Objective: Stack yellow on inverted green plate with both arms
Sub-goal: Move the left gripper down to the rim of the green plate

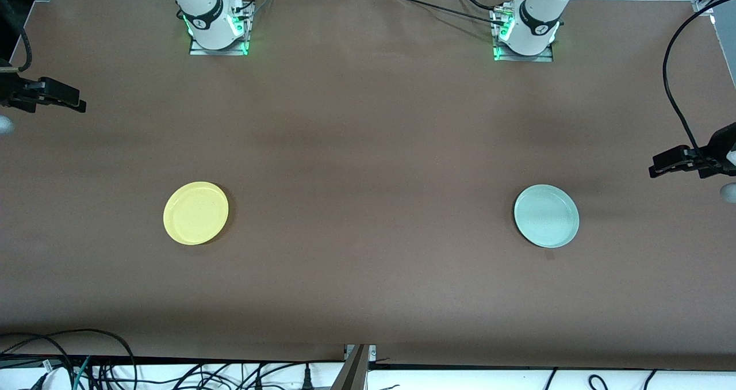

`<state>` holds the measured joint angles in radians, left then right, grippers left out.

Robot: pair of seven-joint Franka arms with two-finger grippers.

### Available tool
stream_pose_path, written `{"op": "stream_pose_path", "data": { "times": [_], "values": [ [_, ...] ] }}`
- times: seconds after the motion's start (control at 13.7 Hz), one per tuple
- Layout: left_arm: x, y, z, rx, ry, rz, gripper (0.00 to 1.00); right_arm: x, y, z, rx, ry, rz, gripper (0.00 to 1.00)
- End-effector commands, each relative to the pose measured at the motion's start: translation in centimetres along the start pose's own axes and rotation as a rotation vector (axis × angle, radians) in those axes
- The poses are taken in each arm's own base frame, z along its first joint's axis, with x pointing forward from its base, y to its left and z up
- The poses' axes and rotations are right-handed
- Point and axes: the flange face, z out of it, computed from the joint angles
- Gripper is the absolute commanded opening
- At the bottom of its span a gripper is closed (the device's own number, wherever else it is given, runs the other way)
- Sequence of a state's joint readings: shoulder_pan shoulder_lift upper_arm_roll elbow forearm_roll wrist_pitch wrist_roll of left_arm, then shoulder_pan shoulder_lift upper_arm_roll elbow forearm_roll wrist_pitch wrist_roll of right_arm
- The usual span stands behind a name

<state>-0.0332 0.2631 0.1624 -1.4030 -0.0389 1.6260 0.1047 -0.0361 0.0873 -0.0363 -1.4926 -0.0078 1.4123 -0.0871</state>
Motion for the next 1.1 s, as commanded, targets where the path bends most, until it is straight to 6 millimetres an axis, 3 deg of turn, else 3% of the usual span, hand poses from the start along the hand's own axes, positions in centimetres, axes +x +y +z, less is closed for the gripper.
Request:
{"op": "stream_pose_path", "data": {
  "times": [0.0, 0.07, 0.29, 0.66, 0.88, 1.02],
  "values": [
    [0.1, -0.1, 0.0, -0.023, 0.047, -0.016, 1.0, 0.2, 0.0, -0.3, -0.012, 0.007, -0.002, 1.0],
    [0.4, -0.1, -0.8, -0.021, 0.064, -0.027, 1.0, 0.2, -0.1, -0.3, -0.013, 0.008, -0.003, 1.0],
    [0.6, 0.9, -0.2, -0.019, 0.054, -0.027, 1.0, 0.2, -0.1, -0.3, -0.015, 0.008, -0.003, 1.0],
    [1.2, 0.8, 0.8, -0.019, 0.045, -0.01, 1.0, 0.2, -0.1, -0.3, -0.013, 0.008, -0.003, 1.0],
    [1.9, 0.2, 3.8, -0.017, -0.008, -0.026, 1.0, 0.2, 0.1, -0.3, -0.007, 0.009, 0.002, 1.0],
    [2.5, -0.2, 7.1, -0.002, -0.057, -0.023, 1.0, 0.2, 0.2, -0.3, -0.005, 0.009, 0.006, 1.0]
  ]
}}
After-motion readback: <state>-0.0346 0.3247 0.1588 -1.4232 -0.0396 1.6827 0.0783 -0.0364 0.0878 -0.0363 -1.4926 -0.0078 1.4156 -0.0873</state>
